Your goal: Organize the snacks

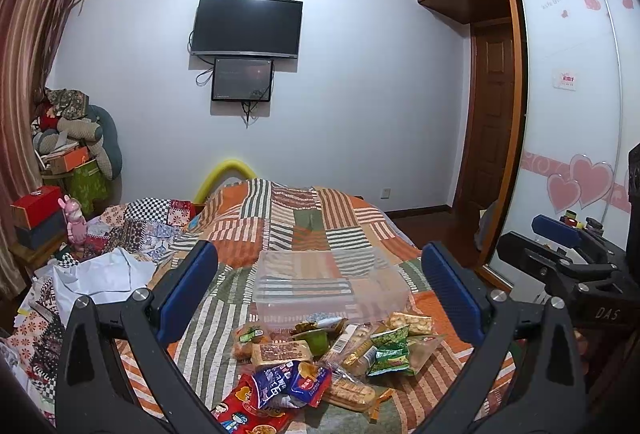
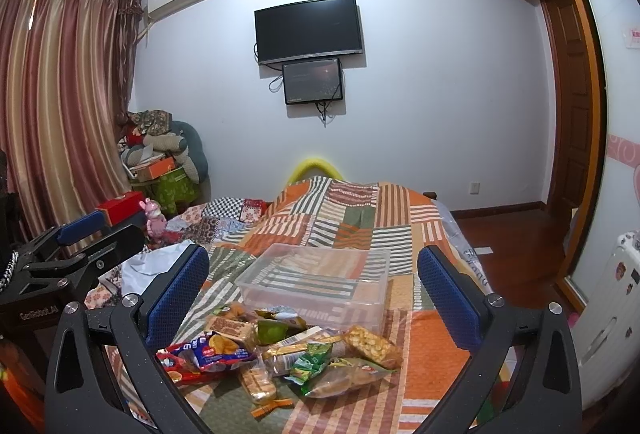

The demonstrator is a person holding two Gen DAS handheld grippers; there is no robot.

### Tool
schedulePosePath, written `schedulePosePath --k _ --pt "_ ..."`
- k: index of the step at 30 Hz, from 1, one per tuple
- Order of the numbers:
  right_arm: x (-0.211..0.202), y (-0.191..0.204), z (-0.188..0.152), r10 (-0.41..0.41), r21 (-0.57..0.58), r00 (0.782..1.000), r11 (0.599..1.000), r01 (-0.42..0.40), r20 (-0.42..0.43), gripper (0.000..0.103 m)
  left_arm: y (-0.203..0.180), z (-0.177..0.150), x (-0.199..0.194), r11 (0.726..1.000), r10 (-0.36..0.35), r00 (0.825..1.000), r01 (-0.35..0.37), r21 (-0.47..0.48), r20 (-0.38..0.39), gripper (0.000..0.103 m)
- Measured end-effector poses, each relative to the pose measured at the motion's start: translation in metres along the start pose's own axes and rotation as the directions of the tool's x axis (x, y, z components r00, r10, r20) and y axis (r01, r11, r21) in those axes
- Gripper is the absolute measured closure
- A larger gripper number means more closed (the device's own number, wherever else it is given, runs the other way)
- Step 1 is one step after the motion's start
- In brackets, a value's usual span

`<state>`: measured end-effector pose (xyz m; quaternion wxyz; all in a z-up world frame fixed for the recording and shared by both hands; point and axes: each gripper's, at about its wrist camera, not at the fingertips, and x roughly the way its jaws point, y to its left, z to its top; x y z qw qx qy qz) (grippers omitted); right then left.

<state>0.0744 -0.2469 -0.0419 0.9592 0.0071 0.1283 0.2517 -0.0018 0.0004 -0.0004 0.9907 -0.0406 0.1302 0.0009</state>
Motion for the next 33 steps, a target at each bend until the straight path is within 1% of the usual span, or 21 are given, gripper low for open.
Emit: schedulePosePath --k 33 --pt "-0.0037 0.0053 0.0021 0.000 0.005 1.000 1.000 0.000 0.001 0.000 0.0010 -0.0078 0.0067 1.000 -0.011 1.000 0.011 -0.018 -0.003 0.000"
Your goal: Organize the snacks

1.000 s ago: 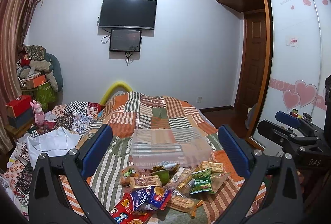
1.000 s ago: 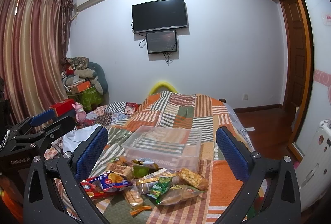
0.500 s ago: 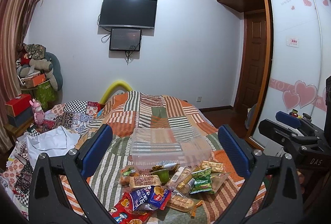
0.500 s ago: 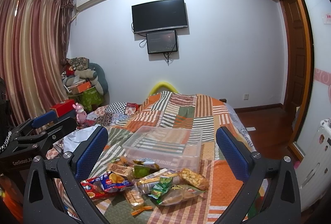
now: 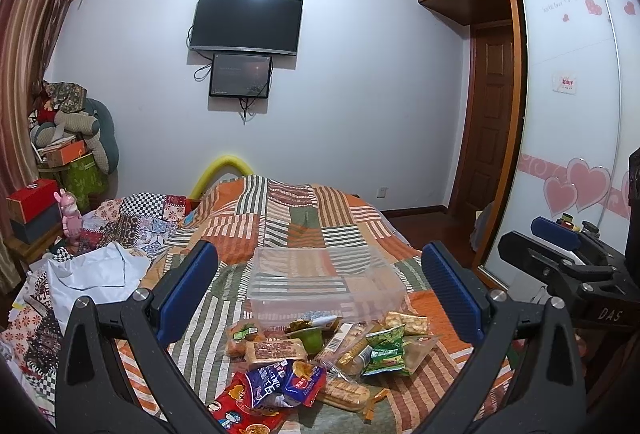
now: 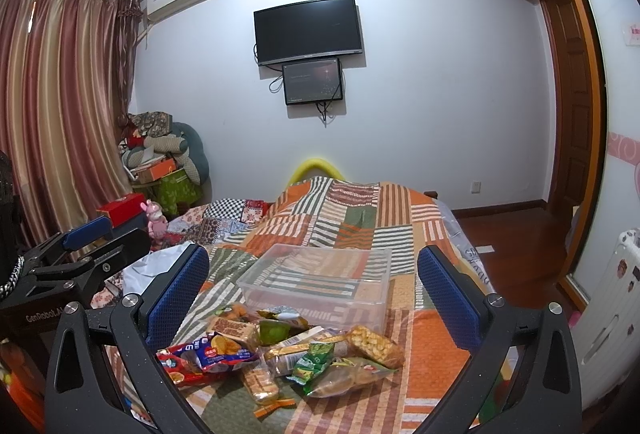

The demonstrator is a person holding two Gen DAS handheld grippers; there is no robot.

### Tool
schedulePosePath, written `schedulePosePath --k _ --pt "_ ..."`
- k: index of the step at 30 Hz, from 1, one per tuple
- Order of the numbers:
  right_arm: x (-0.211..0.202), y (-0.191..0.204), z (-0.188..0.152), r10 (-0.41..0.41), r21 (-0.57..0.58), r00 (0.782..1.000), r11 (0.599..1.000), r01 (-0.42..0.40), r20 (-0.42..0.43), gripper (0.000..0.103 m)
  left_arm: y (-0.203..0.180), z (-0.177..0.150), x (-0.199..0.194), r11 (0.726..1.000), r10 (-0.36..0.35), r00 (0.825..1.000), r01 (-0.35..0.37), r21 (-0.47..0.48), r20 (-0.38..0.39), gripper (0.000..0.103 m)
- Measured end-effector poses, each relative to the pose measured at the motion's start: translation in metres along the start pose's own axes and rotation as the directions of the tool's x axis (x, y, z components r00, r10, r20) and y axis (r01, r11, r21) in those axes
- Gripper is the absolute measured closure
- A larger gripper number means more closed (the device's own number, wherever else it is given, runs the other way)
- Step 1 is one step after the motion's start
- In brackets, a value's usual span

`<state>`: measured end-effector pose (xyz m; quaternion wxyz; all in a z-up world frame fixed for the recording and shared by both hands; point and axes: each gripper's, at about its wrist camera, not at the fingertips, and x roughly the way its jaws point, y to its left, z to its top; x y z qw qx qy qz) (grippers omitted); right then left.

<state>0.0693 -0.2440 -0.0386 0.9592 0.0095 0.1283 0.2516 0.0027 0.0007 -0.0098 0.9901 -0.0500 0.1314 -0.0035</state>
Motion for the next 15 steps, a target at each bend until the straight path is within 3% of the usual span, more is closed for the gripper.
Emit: schedulePosePath --k 15 --pt "0.0014 0.0015 -0.0011 0.007 0.004 1.000 1.000 -0.007 -0.003 0.000 0.0010 0.0036 -0.0021 1.000 0.002 1.000 -0.002 -0.001 0.003 0.000"
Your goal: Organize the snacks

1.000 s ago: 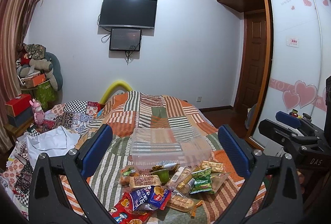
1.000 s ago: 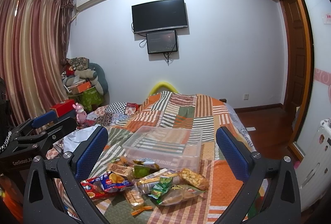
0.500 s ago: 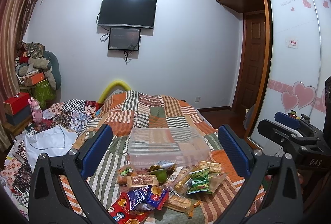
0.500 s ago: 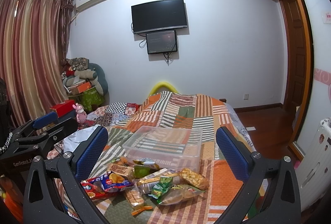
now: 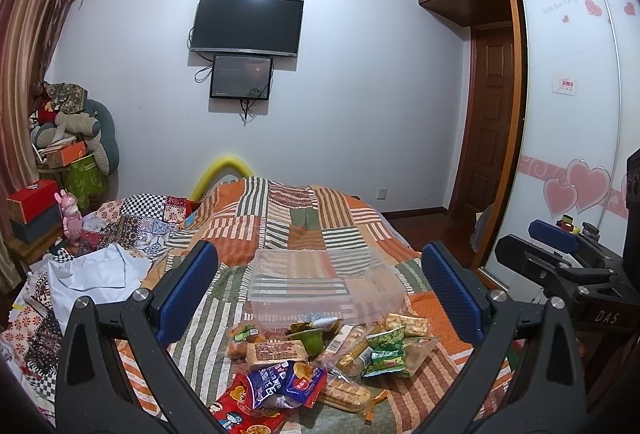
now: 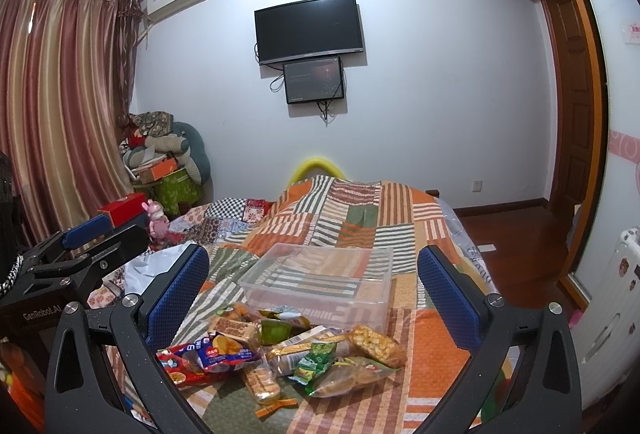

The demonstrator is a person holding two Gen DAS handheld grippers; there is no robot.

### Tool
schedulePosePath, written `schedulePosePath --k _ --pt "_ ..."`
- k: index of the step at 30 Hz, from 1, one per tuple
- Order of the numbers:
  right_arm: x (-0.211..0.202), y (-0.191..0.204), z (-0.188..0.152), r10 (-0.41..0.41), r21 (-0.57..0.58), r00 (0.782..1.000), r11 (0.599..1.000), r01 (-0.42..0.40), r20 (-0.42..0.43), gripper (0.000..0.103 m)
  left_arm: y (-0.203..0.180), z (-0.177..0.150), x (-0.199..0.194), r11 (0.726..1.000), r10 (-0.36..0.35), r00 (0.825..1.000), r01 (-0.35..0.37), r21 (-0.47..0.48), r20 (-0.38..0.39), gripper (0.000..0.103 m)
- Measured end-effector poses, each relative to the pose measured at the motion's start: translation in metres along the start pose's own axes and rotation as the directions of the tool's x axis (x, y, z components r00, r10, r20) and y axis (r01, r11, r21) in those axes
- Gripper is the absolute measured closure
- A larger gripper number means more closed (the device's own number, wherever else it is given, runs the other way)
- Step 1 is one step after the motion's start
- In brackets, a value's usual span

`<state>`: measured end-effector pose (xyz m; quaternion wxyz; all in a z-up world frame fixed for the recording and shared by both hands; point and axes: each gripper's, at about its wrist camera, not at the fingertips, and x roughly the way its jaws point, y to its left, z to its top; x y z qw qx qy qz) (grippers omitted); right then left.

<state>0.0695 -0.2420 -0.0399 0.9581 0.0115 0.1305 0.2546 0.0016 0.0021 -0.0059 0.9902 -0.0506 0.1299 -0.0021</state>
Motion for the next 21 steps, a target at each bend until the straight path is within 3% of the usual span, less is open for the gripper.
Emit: schedulePosePath --k 12,21 --pt "0.008 -0.002 0.000 0.002 -0.003 1.000 1.000 -0.002 -0.019 0.000 0.005 -0.001 0.002 1.000 -0.004 1.000 0.004 0.006 -0.014 0.000" --pt "0.029 -0.019 -0.019 -0.033 -0.017 0.993 0.999 0.032 -0.113 0.000 0.025 -0.028 0.032 1.000 -0.001 0.985 0.005 0.026 -0.174 0.000"
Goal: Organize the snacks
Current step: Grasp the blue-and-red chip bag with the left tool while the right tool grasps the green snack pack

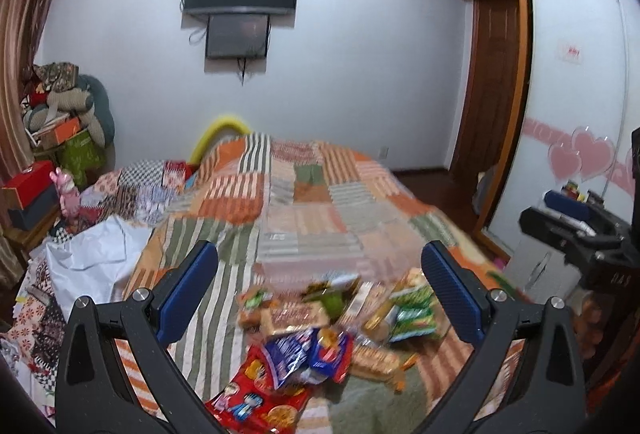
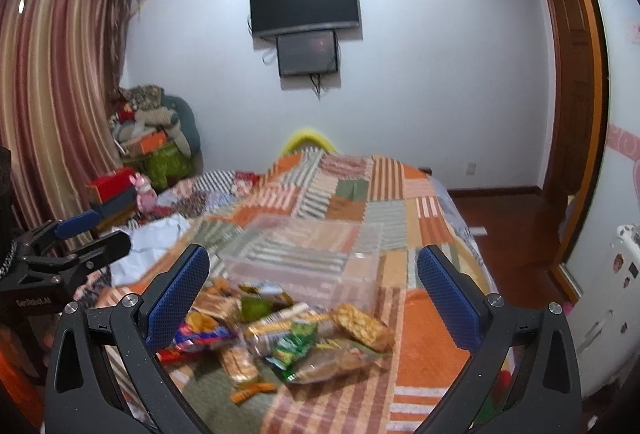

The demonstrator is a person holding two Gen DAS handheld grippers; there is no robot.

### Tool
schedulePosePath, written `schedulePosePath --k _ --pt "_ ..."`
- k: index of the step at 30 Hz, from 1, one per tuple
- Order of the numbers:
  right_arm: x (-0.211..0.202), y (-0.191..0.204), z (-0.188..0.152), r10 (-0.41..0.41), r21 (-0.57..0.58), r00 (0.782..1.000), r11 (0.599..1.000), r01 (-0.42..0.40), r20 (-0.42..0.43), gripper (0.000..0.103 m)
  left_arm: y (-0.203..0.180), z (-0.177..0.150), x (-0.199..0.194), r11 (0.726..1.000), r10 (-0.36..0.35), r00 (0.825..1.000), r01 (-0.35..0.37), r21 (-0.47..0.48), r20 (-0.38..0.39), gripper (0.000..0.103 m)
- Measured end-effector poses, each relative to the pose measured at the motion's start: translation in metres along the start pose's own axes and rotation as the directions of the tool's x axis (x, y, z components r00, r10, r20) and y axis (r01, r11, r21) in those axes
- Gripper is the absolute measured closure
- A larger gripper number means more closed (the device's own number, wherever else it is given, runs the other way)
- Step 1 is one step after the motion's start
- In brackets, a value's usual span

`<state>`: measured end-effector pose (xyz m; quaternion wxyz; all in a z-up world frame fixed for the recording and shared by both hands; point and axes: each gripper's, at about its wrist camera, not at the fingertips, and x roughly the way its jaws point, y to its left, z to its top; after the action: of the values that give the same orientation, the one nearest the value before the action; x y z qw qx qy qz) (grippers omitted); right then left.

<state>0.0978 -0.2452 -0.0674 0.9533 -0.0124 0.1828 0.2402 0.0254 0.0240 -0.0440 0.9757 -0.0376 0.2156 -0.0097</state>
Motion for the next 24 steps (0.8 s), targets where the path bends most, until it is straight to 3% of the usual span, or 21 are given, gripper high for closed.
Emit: schedulePosePath --k 5,7,13,19,24 --pt "0.024 -0.013 -0.021 0.007 0.029 0.993 1.000 -0.003 -0.122 0.000 0.009 -0.022 0.022 1.000 0.011 0.995 -0.012 -0.012 -0.094 0.001" --pt "0.034 -0.019 -0.030 0.008 0.046 0.985 0.999 0.000 -0.174 0.001 0.013 -0.030 0.031 1.000 0.002 0.991 -0.006 -0.030 -0.136 0.009" --pt "0.051 -0.029 -0.051 0.031 0.088 0.958 0.996 -0.006 -0.286 0.012 0.021 -0.056 0.062 0.995 -0.064 0.961 0.040 -0.095 -0.270 0.012" --pt "0.064 -0.036 -0.064 0.072 0.136 0.935 0.990 -0.026 -0.348 0.013 0.015 -0.074 0.081 0.994 -0.082 0.934 0.054 -0.090 -0.347 0.011" --pt "0.070 -0.030 -0.064 0.107 0.136 0.930 0.989 -0.063 -0.351 0.024 0.015 -0.084 0.097 0.994 -0.071 0.916 0.034 -0.100 -0.395 0.011"
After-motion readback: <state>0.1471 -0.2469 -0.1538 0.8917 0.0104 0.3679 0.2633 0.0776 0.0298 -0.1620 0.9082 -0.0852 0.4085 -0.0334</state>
